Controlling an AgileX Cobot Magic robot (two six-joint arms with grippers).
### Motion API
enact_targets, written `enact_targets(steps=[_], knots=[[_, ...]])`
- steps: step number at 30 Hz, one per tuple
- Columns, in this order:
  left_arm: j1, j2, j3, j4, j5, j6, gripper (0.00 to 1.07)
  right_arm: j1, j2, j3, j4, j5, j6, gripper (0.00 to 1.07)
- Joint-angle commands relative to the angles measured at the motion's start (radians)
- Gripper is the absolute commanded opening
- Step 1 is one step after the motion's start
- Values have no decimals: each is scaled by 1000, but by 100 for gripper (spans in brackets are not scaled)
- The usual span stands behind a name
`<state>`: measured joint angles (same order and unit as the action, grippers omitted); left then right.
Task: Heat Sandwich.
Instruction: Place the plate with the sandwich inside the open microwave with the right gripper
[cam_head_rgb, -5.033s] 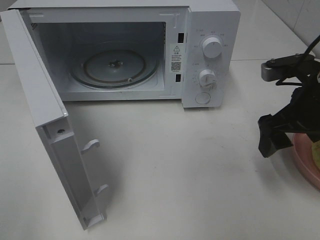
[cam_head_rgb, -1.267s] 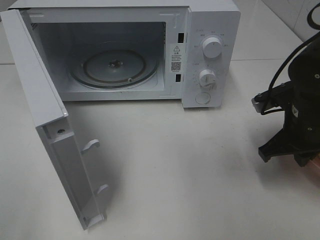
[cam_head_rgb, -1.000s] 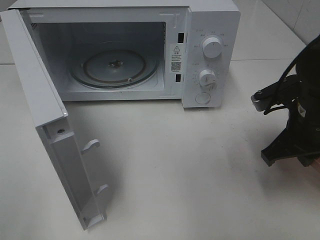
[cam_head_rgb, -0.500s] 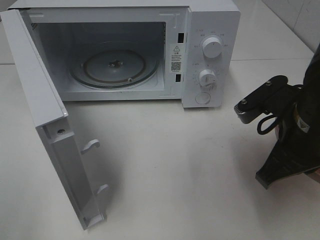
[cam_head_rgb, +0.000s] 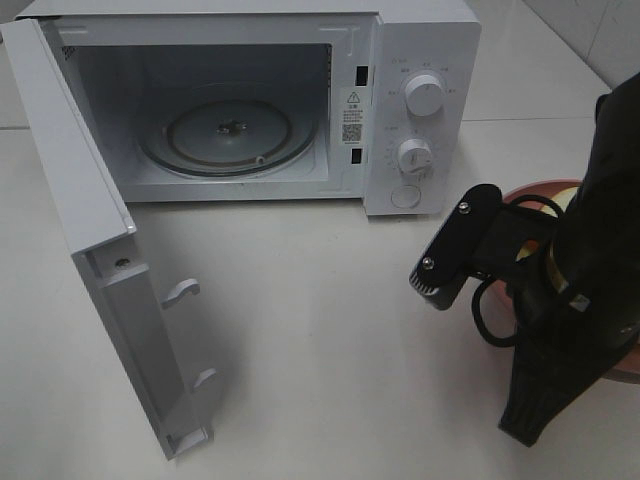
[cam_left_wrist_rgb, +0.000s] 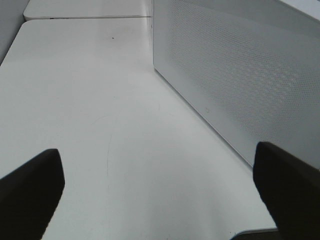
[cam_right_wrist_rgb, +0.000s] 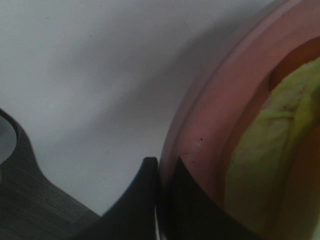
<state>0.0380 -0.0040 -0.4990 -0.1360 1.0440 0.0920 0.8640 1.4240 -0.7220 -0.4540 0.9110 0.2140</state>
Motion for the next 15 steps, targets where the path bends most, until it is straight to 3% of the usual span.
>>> enact_targets(steps=[1,9,15], knots=[[0,-26,5,-3,-9,-3,97,43,-13,2,-28,9,-78,0],[0,-26,5,-3,-9,-3,97,122,-13,2,-27,-48,-228,0],[0,-26,5,-3,-9,-3,97,126,-13,2,-26,-96,-338,0]])
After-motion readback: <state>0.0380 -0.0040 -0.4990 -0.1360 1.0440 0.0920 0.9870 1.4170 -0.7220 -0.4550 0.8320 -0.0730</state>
